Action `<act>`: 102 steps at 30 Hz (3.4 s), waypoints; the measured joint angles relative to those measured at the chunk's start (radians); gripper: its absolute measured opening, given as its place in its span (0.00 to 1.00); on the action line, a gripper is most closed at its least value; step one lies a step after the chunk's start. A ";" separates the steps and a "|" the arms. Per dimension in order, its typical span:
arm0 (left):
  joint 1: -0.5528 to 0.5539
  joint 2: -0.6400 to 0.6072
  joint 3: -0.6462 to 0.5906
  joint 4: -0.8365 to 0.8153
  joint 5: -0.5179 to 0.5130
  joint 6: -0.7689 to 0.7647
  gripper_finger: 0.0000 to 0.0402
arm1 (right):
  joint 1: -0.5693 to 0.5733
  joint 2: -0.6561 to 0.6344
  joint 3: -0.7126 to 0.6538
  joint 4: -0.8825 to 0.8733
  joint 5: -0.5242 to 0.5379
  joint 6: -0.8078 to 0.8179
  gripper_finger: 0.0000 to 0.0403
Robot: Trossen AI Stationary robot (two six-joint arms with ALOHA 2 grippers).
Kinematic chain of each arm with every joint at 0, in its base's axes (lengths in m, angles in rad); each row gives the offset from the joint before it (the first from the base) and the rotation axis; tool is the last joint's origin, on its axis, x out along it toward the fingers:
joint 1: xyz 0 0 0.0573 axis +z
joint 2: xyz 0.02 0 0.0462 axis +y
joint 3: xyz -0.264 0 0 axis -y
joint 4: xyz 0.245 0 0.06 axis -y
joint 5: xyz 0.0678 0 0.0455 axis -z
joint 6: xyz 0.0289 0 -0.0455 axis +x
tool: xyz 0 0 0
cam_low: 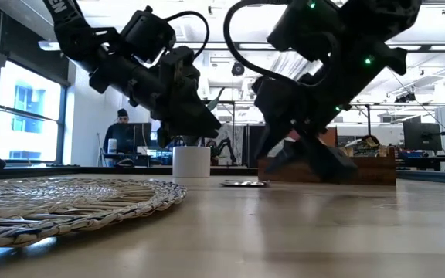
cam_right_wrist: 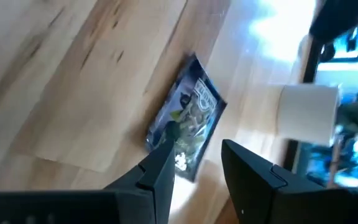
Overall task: Pick & Place Tea
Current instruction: Put the black tea bag into the middle section of the wooden organizer
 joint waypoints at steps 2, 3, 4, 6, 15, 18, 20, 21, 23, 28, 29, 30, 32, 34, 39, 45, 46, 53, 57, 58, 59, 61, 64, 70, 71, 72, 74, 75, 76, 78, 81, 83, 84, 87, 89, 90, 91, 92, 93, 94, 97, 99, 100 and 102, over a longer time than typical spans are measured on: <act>0.000 0.000 0.000 -0.002 -0.015 -0.002 0.25 | 0.001 0.000 0.010 0.000 0.015 -0.044 0.32; 0.000 0.000 0.000 -0.005 -0.020 -0.003 0.25 | 0.006 0.000 0.018 0.000 0.027 -0.046 0.32; 0.000 0.000 0.000 -0.008 -0.028 -0.003 0.25 | 0.009 0.000 0.026 0.001 0.037 -0.033 0.32; 0.000 0.000 0.000 -0.009 -0.045 -0.003 0.25 | 0.019 0.000 0.042 0.007 0.059 0.051 0.32; 0.001 0.000 -0.001 -0.022 -0.120 -0.003 0.25 | -0.046 0.000 0.048 -0.104 -0.218 0.915 0.32; 0.000 0.003 -0.001 -0.060 -0.118 -0.004 0.25 | -0.065 0.000 0.048 -0.123 -0.230 1.065 0.32; 0.000 0.034 0.000 -0.064 -0.130 -0.010 0.25 | -0.073 0.000 0.048 -0.112 -0.266 1.114 0.32; 0.000 0.050 -0.001 -0.076 -0.134 -0.012 0.25 | -0.076 0.000 0.048 -0.105 -0.279 1.140 0.32; 0.000 0.074 -0.003 -0.072 -0.140 -0.014 0.25 | -0.084 0.000 0.049 -0.103 -0.293 1.201 0.32; 0.000 0.151 0.029 -0.077 -0.217 0.003 0.25 | -0.098 -0.001 0.049 -0.159 -0.297 1.337 0.32; 0.000 0.170 0.046 -0.068 -0.226 0.005 0.25 | -0.100 -0.001 0.049 -0.176 -0.289 1.359 0.32; 0.000 0.187 0.061 -0.058 -0.229 0.005 0.25 | -0.102 -0.002 0.049 -0.183 -0.287 1.373 0.32; 0.000 0.204 0.080 -0.070 -0.229 0.023 0.25 | -0.106 -0.010 0.050 -0.200 -0.301 1.385 0.32; 0.000 0.221 0.105 -0.079 -0.228 0.043 0.25 | -0.106 -0.026 0.049 -0.195 -0.327 1.382 0.32; 0.000 0.260 0.178 -0.144 -0.198 0.050 0.24 | -0.105 -0.106 0.050 -0.256 -0.306 1.334 0.32; -0.001 0.262 0.225 -0.199 -0.172 0.049 0.24 | -0.134 -0.158 0.050 -0.324 -0.230 1.427 0.32; -0.001 0.262 0.227 -0.199 -0.173 0.049 0.24 | -0.146 -0.153 0.050 -0.327 -0.259 1.462 0.32; 0.000 0.263 0.230 -0.207 -0.173 0.046 0.24 | -0.187 -0.054 0.049 -0.314 -0.395 1.623 0.32; 0.000 0.282 0.232 -0.187 -0.172 0.046 0.24 | -0.201 -0.033 0.051 -0.288 -0.419 1.652 0.32; 0.000 0.281 0.232 -0.187 -0.166 0.045 0.24 | -0.204 -0.032 0.051 -0.284 -0.414 1.670 0.32; 0.000 0.282 0.231 -0.186 -0.154 0.045 0.24 | -0.207 -0.031 0.051 -0.281 -0.413 1.684 0.32; 0.001 0.282 0.231 -0.187 -0.125 0.044 0.24 | -0.214 -0.031 0.051 -0.269 -0.416 1.703 0.32; 0.001 0.314 0.246 -0.171 -0.111 0.045 0.24 | -0.222 -0.029 0.049 -0.230 -0.426 1.707 0.32; -0.001 0.357 0.313 -0.192 -0.036 0.048 0.25 | -0.238 -0.026 0.048 -0.180 -0.436 1.703 0.32; -0.004 0.362 0.323 -0.202 -0.034 0.051 0.25 | -0.240 -0.026 0.048 -0.183 -0.440 1.693 0.32; -0.005 0.363 0.330 -0.213 -0.032 0.053 0.25 | -0.240 -0.026 0.048 -0.183 -0.441 1.682 0.32; -0.006 0.364 0.338 -0.226 -0.024 0.054 0.25 | -0.240 -0.026 0.048 -0.186 -0.441 1.678 0.32; -0.006 0.364 0.339 -0.229 -0.024 0.053 0.25 | -0.238 -0.026 0.048 -0.187 -0.440 1.672 0.32; -0.007 0.364 0.340 -0.232 -0.025 0.053 0.25 | -0.234 -0.026 0.048 -0.188 -0.436 1.662 0.32; -0.007 0.365 0.341 -0.238 -0.025 0.050 0.25 | -0.225 -0.026 0.048 -0.203 -0.407 1.650 0.32; -0.009 0.365 0.344 -0.255 -0.043 0.048 0.25 | -0.209 -0.026 0.049 -0.246 -0.364 1.650 0.29; -0.008 0.365 0.343 -0.253 -0.023 0.048 0.25 | -0.200 -0.026 0.051 -0.281 -0.353 1.657 0.25; -0.007 0.365 0.342 -0.248 -0.013 0.048 0.25 | -0.196 -0.026 0.051 -0.296 -0.351 1.661 0.23; -0.011 0.366 0.341 -0.240 0.002 0.047 0.25 | -0.187 -0.026 0.051 -0.307 -0.341 1.661 0.16; -0.013 0.366 0.341 -0.240 0.001 0.047 0.25 | -0.185 -0.026 0.051 -0.301 -0.333 1.645 0.12; -0.013 0.366 0.341 -0.240 0.002 0.047 0.25 | -0.185 -0.026 0.050 -0.302 -0.327 1.637 0.10; -0.013 0.366 0.341 -0.240 0.005 0.047 0.25 | -0.185 -0.026 0.050 -0.304 -0.321 1.629 0.07; -0.013 0.366 0.341 -0.240 0.007 0.047 0.25 | -0.185 -0.026 0.050 -0.305 -0.316 1.616 0.04; -0.013 0.367 0.341 -0.240 0.009 0.047 0.25 | -0.186 -0.026 0.049 -0.305 -0.312 1.596 0.02; -0.013 0.367 0.340 -0.240 0.010 0.047 0.25 | -0.189 -0.026 0.049 -0.305 -0.311 1.572 0.01; -0.013 0.367 0.340 -0.240 0.012 0.047 0.25 | -0.190 -0.026 0.049 -0.305 -0.309 1.525 0.01; -0.014 0.367 0.340 -0.240 0.013 0.047 0.25 | -0.187 -0.027 0.049 -0.306 -0.301 1.483 0.01; -0.014 0.367 0.339 -0.240 0.013 0.047 0.25 | -0.185 -0.028 0.049 -0.306 -0.302 1.463 0.01; -0.014 0.367 0.339 -0.240 0.011 0.044 0.25 | -0.183 -0.040 0.049 -0.316 -0.314 1.437 0.01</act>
